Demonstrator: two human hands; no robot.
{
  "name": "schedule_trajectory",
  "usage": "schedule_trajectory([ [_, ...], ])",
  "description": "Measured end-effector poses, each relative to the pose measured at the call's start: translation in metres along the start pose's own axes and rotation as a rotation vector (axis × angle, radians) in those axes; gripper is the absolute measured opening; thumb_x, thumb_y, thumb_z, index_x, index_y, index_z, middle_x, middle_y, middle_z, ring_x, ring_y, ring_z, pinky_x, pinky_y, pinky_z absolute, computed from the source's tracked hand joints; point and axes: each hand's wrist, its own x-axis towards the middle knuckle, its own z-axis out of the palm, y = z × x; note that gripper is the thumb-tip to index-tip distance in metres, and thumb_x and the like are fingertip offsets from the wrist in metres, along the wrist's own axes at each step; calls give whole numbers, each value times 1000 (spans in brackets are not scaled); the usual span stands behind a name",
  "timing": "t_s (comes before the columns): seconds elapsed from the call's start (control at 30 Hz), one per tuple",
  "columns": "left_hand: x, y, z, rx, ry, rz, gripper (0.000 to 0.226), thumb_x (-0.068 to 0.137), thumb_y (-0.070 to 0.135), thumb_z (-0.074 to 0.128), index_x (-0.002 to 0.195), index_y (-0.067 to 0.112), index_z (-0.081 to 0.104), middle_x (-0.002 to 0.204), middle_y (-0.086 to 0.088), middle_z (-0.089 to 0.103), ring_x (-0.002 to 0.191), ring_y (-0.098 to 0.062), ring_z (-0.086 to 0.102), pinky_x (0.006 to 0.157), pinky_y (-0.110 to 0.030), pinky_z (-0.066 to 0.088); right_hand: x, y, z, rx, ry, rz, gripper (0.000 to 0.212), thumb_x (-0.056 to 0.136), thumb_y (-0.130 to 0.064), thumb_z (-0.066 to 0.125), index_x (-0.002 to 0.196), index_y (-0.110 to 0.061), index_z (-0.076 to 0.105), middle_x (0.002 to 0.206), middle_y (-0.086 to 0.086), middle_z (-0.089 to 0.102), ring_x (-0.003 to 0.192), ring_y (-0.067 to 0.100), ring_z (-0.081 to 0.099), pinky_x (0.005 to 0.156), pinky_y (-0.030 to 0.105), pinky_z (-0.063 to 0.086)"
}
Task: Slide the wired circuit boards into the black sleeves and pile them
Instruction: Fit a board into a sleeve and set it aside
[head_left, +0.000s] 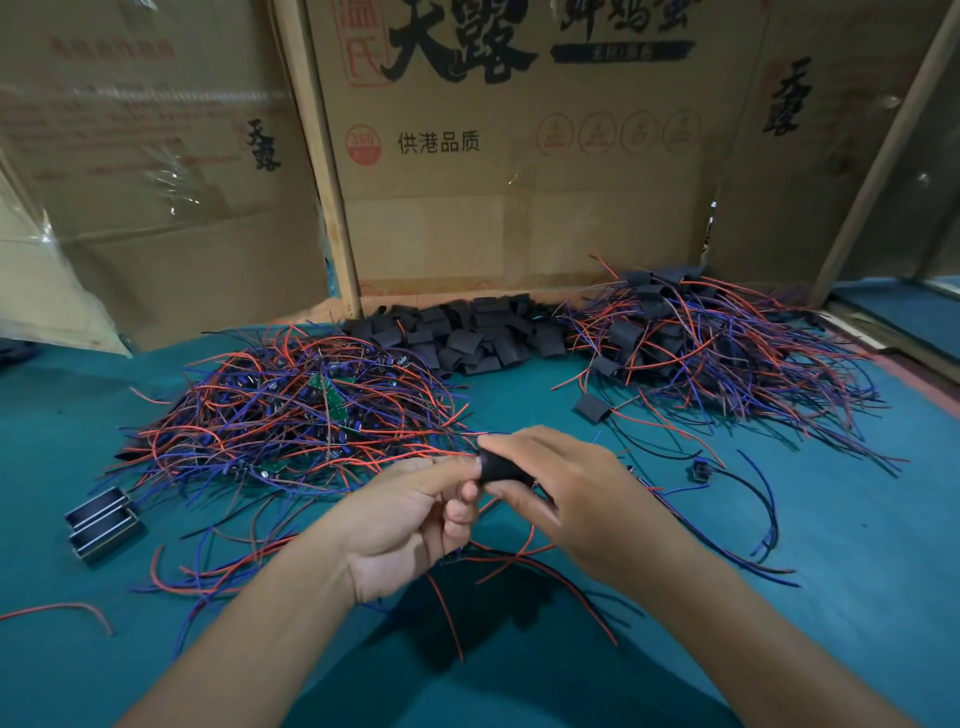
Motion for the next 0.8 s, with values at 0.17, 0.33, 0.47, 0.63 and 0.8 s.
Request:
schedule_trajectory([
  [0.17, 1, 0, -2, -18, -9, 1, 11, 75, 12, 66, 76, 11, 54, 57, 0, 47, 41, -6, 37, 37, -15, 33, -1, 1, 4, -41, -41, -6, 39, 90, -14, 61, 128, -6, 59, 111, 7, 65, 98, 26, 61, 82, 34, 48],
  [0.33, 3, 4, -4, 37, -53, 27, 17, 67, 23, 74, 75, 9, 67, 59, -3, 51, 44, -9, 40, 41, -18, 38, 2, 9, 2, -111, -73, 53, 29, 99, -26, 54, 122, -9, 60, 105, 7, 65, 97, 29, 60, 80, 38, 46],
  [0.47, 4, 3, -5, 104, 66, 173, 31, 81, 20, 69, 108, 7, 64, 65, -7, 54, 49, -14, 41, 45, -21, 40, 1, 19, -9, -69, -28, 154, 23, 100, -27, 52, 118, -16, 61, 106, 1, 66, 97, 27, 60, 81, 43, 47],
  [0.63, 3, 11, -5, 77, 243, 331, 8, 98, 10, 55, 105, 7, 53, 58, -3, 47, 44, -13, 31, 42, -23, 23, 35, 60, -34, -383, -98, 235, 29, 103, -36, 43, 125, -23, 55, 111, -3, 66, 96, 21, 62, 75, 37, 51],
  [0.8, 4, 12, -18, 802, 421, 596, 11, 98, 23, 59, 88, 18, 61, 54, 4, 45, 45, -10, 33, 48, -24, 27, 88, 138, -62, -803, 0, 209, 27, 102, -27, 44, 121, -11, 55, 110, 8, 68, 106, 29, 58, 88, 40, 46],
])
